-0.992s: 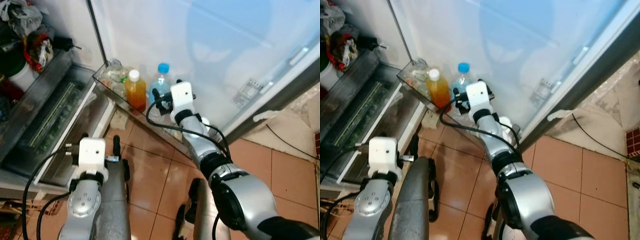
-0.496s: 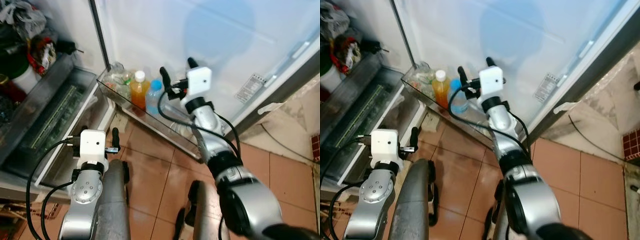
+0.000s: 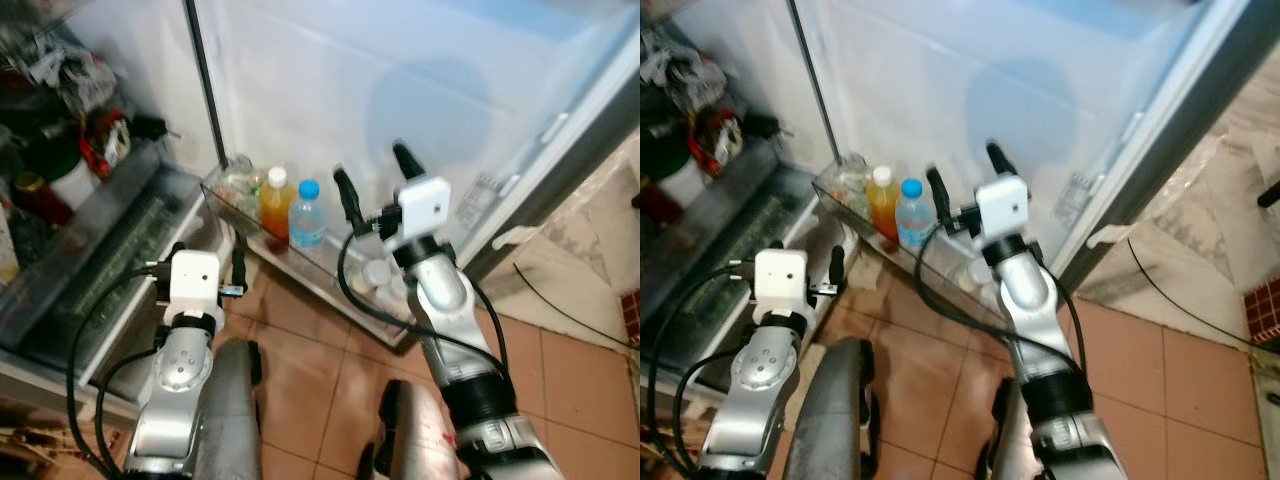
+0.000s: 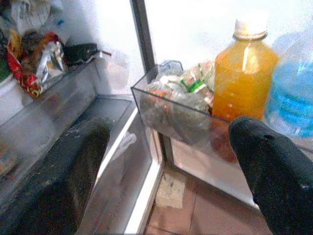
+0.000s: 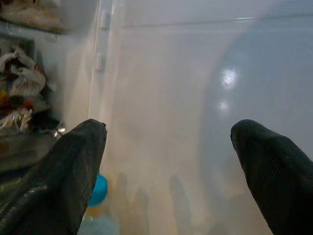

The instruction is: Restocking fridge

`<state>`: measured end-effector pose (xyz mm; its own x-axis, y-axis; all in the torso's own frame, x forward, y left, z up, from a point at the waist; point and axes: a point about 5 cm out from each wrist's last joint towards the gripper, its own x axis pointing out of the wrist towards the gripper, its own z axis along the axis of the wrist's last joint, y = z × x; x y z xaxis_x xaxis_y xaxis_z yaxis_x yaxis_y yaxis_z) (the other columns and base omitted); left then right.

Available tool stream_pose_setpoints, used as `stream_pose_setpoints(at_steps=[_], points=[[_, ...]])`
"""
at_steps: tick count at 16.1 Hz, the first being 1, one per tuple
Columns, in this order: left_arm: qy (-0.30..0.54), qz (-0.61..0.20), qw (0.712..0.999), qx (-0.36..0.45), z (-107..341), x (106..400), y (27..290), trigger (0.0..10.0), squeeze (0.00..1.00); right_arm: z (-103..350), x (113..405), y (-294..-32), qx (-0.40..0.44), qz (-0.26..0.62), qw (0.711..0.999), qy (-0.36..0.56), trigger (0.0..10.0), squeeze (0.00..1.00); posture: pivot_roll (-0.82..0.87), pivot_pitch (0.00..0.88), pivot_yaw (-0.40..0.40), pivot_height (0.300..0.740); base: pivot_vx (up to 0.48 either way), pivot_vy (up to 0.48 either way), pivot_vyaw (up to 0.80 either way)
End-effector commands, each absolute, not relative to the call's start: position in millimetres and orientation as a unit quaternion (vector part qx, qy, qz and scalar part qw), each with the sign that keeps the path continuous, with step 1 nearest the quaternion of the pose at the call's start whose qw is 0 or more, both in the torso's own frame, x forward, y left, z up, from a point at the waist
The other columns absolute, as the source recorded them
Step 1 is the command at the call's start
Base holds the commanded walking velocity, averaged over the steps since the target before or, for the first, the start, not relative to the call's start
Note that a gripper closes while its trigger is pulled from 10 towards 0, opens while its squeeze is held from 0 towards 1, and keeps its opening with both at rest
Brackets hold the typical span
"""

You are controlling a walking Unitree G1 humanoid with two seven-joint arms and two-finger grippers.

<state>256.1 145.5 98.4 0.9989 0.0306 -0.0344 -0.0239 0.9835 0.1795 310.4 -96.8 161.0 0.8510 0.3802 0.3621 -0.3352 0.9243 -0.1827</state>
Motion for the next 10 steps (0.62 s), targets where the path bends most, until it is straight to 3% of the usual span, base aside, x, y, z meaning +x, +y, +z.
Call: stream_pose_setpoints(at_steps=[1,4,5,6,10], points=[[0.02,0.013,0.996,0.089,96.5,257.0,144.5,10.0,0.0,167.9,307.6,-93.8,-0.064,0.196,0.957,-0.204,10.0,1.0,0.14,0.031,-0.039,0.604,0.0,0.0,0.0],[0.014,0.006,0.996,0.087,96.7,259.3,142.9,10.0,0.0,170.8,306.2,-93.0,-0.048,0.206,0.959,-0.189,10.0,1.0,0.14,0.025,-0.035,0.604,0.0,0.0,0.0],[0.012,0.005,0.996,0.085,97.6,259.2,142.6,10.0,0.0,176.3,307.0,-92.9,-0.044,0.21,0.957,-0.194,10.0,0.81,0.14,0.026,-0.035,0.614,0.0,0.0,0.0],[0.012,0.005,0.996,0.085,97.5,258.8,142.7,10.0,0.0,178.2,308.2,-93.2,-0.042,0.209,0.958,-0.192,10.0,0.0,0.15,0.028,-0.035,0.623,0.0,0.0,0.0],[0.014,0.009,0.996,0.088,96.2,254.6,144.4,10.0,0.0,183.5,312.2,-94.7,-0.041,0.207,0.959,-0.19,10.0,0.0,0.15,0.036,-0.035,0.67,0.0,0.0,0.0]])
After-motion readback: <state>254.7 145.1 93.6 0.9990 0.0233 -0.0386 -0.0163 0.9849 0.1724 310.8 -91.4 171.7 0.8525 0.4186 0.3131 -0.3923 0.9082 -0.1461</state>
